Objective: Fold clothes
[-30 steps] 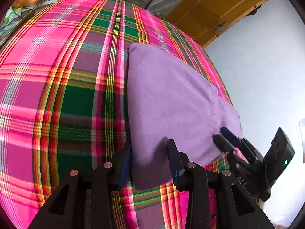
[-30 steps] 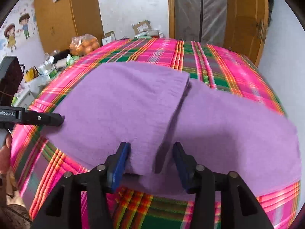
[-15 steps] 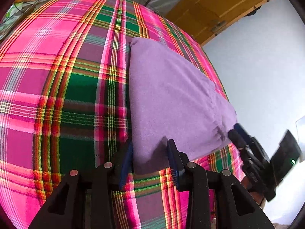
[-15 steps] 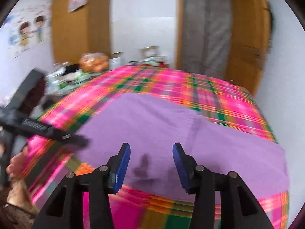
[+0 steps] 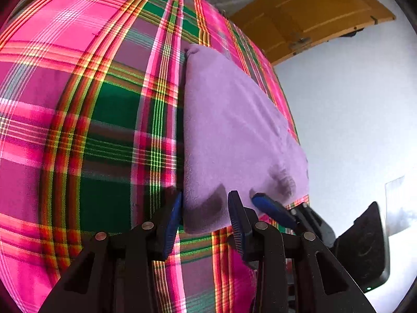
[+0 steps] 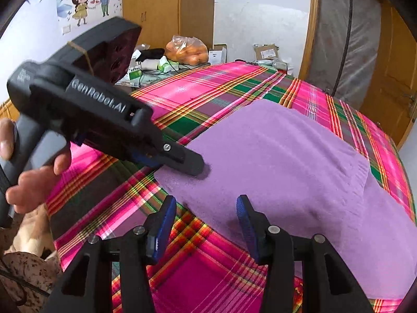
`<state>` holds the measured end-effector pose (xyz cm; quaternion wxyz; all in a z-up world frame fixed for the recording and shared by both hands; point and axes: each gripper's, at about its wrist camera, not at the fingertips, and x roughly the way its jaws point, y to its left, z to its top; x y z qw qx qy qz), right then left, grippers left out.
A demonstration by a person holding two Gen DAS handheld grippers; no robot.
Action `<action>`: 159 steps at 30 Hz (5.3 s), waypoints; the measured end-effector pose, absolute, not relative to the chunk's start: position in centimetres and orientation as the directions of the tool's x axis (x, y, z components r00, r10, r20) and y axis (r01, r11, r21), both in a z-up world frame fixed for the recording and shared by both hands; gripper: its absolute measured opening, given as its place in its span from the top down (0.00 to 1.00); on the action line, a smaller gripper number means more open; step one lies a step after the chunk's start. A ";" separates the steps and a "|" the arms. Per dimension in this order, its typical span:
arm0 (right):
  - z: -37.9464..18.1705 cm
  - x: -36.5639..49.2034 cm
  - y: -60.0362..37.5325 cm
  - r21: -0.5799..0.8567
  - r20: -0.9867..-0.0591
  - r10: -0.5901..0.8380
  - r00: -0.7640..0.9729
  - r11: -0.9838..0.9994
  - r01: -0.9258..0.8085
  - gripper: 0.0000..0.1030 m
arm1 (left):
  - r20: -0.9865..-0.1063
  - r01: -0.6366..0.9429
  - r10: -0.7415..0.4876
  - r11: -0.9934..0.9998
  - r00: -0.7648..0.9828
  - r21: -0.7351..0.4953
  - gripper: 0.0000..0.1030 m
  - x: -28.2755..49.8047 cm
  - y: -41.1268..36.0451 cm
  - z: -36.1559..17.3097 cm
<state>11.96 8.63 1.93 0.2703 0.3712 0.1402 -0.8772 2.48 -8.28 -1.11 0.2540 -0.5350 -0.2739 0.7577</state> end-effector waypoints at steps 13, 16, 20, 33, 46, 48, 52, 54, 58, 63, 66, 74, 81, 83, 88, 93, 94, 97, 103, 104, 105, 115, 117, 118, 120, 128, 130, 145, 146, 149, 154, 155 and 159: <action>1.7 12.3 6.0 -0.221 -0.713 -0.246 -0.657 -0.811 0.542 0.47 | -0.572 -0.094 0.779 -0.609 -0.256 -0.787 0.65 1.4 -7.7 0.4; 1.6 11.3 5.8 -0.212 -0.722 -0.225 -0.655 -0.829 0.518 0.48 | -0.569 -0.088 0.782 -0.605 -0.255 -0.792 0.65 1.3 -7.8 0.3; 1.7 10.4 6.0 -0.182 -0.727 -0.220 -0.650 -0.851 0.492 0.76 | -0.568 -0.074 0.782 -0.602 -0.256 -0.795 0.65 1.3 -8.1 0.0; 5.1 11.4 8.9 -0.038 -0.650 -0.328 -0.685 -0.887 0.460 0.90 | -0.603 -0.018 0.747 -0.632 -0.281 -0.775 0.59 -3.3 -7.7 -0.7; 6.0 12.9 10.1 0.013 -0.633 -0.359 -0.686 -0.891 0.455 0.90 | -0.597 -0.026 0.775 -0.614 -0.207 -0.789 0.60 -8.5 -5.8 -1.1; 6.0 13.1 9.7 0.007 -0.636 -0.355 -0.685 -0.890 0.455 0.90 | -0.608 -0.042 0.764 -0.630 -0.216 -0.776 0.74 -8.7 -5.8 -1.1; 5.9 12.9 8.8 -0.006 -0.641 -0.350 -0.683 -0.888 0.461 0.90 | -0.615 -0.059 0.753 -0.642 -0.236 -0.764 0.88 -9.1 -6.0 -1.1; 5.9 12.8 8.4 -0.013 -0.641 -0.352 -0.682 -0.884 0.468 0.90 | -0.621 -0.064 0.744 -0.652 -0.247 -0.756 0.89 -9.0 -6.2 -1.0; 5.9 12.4 7.3 -0.023 -0.640 -0.367 -0.675 -0.869 0.494 0.90 | -0.608 -0.080 0.750 -0.644 -0.262 -0.760 0.89 -8.6 -7.6 -0.6; 5.9 12.2 5.1 -0.013 -0.635 -0.419 -0.649 -0.834 0.551 0.90 | -0.623 -0.104 0.729 -0.670 -0.285 -0.735 0.89 -8.4 -9.8 0.0; 5.8 11.9 3.1 -0.005 -0.636 -0.454 -0.623 -0.805 0.593 0.90 | -0.630 -0.104 0.712 -0.684 -0.309 -0.722 0.89 -7.8 -12.0 0.4; 5.2 11.1 -0.8 0.066 -0.651 -0.559 -0.514 -0.716 0.695 0.90 | -0.667 -0.058 0.654 -0.728 -0.356 -0.683 0.89 -6.4 -17.3 0.4; 4.6 10.7 -3.7 0.117 -0.657 -0.614 -0.437 -0.656 0.745 0.90 | -0.686 0.017 0.617 -0.739 -0.386 -0.674 0.89 -5.6 -20.9 -0.2; 4.5 10.4 -3.9 0.128 -0.659 -0.621 -0.426 -0.650 0.749 0.90 | -0.686 0.029 0.610 -0.738 -0.397 -0.674 0.89 -5.0 -22.0 -0.3; 3.5 9.9 -4.2 0.146 -0.676 -0.617 -0.403 -0.649 0.747 0.90 | -0.702 0.030 0.591 -0.757 -0.397 -0.653 0.88 -4.4 -22.8 -0.3; 3.2 9.2 -4.5 0.146 -0.685 -0.610 -0.398 -0.651 0.745 0.86 | -0.725 0.005 0.562 -0.789 -0.397 -0.615 0.86 -4.0 -22.2 0.3; 3.2 9.3 -4.5 0.143 -0.685 -0.608 -0.401 -0.653 0.744 0.86 | -0.726 0.004 0.558 -0.792 -0.400 -0.611 0.82 -4.0 -22.0 0.4; 3.1 9.6 -4.6 0.128 -0.692 -0.595 -0.409 -0.658 0.742 0.80 | -0.741 0.015 0.536 -0.806 -0.404 -0.591 0.79 -3.6 -22.0 0.9; 3.9 11.0 -3.6 0.128 -0.670 -0.610 -0.423 -0.656 0.743 0.74 | -0.754 0.090 0.496 -0.808 -0.432 -0.583 0.75 -2.3 -23.7 1.8; 4.2 11.2 -3.2 0.131 -0.661 -0.616 -0.428 -0.657 0.743 0.72 | -0.756 0.097 0.481 -0.813 -0.445 -0.574 0.75 -1.8 -23.9 2.2; 4.6 11.4 -2.6 0.137 -0.648 -0.625 -0.435 -0.657 0.741 0.70 | -0.757 0.101 0.466 -0.818 -0.458 -0.566 0.75 -1.3 -24.1 2.6; 6.3 10.2 6.5 0.108 -0.618 -0.505 -0.602 -0.814 0.571 0.67 | -0.678 -0.009 0.473 -0.824 -0.563 -0.567 0.62 1.0 -18.8 7.1; 5.6 9.3 9.2 0.081 -0.648 -0.420 -0.636 -0.868 0.490 0.67 | -0.673 -0.051 0.494 -0.824 -0.550 -0.564 0.62 0.7 -16.6 7.2; 5.2 9.4 10.6 0.073 -0.664 -0.379 -0.645 -0.891 0.448 0.67 | -0.677 -0.070 0.502 -0.827 -0.538 -0.557 0.62 0.5 -15.5 7.2; 4.2 9.0 14.0 0.059 -0.701 -0.286 -0.653 -0.936 0.347 0.67 | -0.689 -0.101 0.516 -0.831 -0.509 -0.547 0.62 0.2 -13.3 6.7; 2.3 8.6 24.9 0.008 -0.762 -0.048 -0.646 -0.998 0.065 0.67 | -0.711 -0.158 0.580 -0.807 -0.398 -0.569 0.62 -0.9 -6.6 3.7; 2.2 8.9 27.3 -0.016 -0.759 0.008 -0.651 -1.000 0.007 0.67 | -0.715 -0.167 0.592 -0.800 -0.371 -0.576 0.62 -1.3 -5.2 3.0; 2.1 10.1 44.3 0.121 -0.749 0.190 -0.635 -0.903 -0.412 0.67 | -0.763 -0.192 0.557 -0.830 -0.328 -0.523 0.62 -2.4 0.7 0.5; 2.0 10.1 45.2 0.146 -0.746 0.188 -0.638 -0.889 -0.433 0.67 | -0.763 -0.195 0.556 -0.831 -0.330 -0.521 0.62 -2.4 0.8 0.5; 2.3 10.1 47.3 0.217 -0.732 0.165 -0.662 -0.864 -0.455 0.67 | -0.768 -0.212 0.540 -0.842 -0.345 -0.497 0.62 -2.1 1.4 0.6; 2.6 8.5 48.7 0.241 -0.726 0.158 -0.670 -0.853 -0.463 0.67 | -0.772 -0.238 0.528 -0.849 -0.354 -0.472 0.62 -2.0 2.0 0.6; 2.5 8.5 48.8 0.240 -0.729 0.160 -0.666 -0.851 -0.468 0.67 | -0.771 -0.237 0.529 -0.848 -0.354 -0.473 0.62 -2.0 2.0 0.6; 2.0 7.5 49.5 0.225 -0.749 0.170 -0.641 -0.844 -0.487 0.67 | -0.766 -0.232 0.533 -0.846 -0.359 -0.479 0.62 -2.2 2.1 0.5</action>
